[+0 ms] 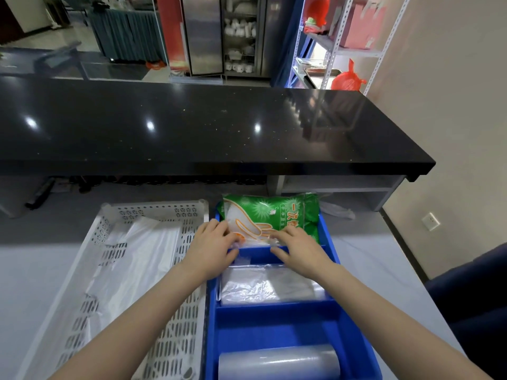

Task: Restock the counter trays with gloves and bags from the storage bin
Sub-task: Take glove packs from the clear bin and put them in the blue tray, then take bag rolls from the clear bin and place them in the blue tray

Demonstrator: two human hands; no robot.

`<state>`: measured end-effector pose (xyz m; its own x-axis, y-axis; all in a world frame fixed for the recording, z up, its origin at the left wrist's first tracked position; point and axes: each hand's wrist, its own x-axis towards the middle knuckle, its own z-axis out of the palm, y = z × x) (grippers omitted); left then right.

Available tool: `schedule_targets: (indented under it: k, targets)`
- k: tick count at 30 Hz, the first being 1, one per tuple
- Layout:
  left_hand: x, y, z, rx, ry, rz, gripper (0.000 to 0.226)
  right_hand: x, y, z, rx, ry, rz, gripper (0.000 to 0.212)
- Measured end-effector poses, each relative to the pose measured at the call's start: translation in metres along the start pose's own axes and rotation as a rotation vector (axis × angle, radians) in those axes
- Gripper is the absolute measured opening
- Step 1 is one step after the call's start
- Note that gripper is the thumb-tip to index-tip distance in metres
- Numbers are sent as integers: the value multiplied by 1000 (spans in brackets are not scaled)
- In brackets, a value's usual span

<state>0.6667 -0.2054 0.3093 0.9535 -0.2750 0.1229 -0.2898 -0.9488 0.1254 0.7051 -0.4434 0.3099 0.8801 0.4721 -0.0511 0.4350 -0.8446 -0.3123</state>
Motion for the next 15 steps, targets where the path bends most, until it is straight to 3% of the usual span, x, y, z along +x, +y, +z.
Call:
schedule_targets:
  k: [3, 6, 11, 15]
  targets:
    - [-11, -7, -7, -159, 106, -37, 27, -9, -6, -6, 0, 132, -12, 38]
    - [-32, -13, -16, -264, 176, -113, 22, -14, -29, -7, 20, 155, -91, 35]
    - [-103, -33, -38, -335, 273, -354, 19, -7, -106, 1, 77, 80, -404, 22]
    - [-201, -42, -53, -312, 382, -649, 19, -5, -184, 20, 87, -26, -680, 21]
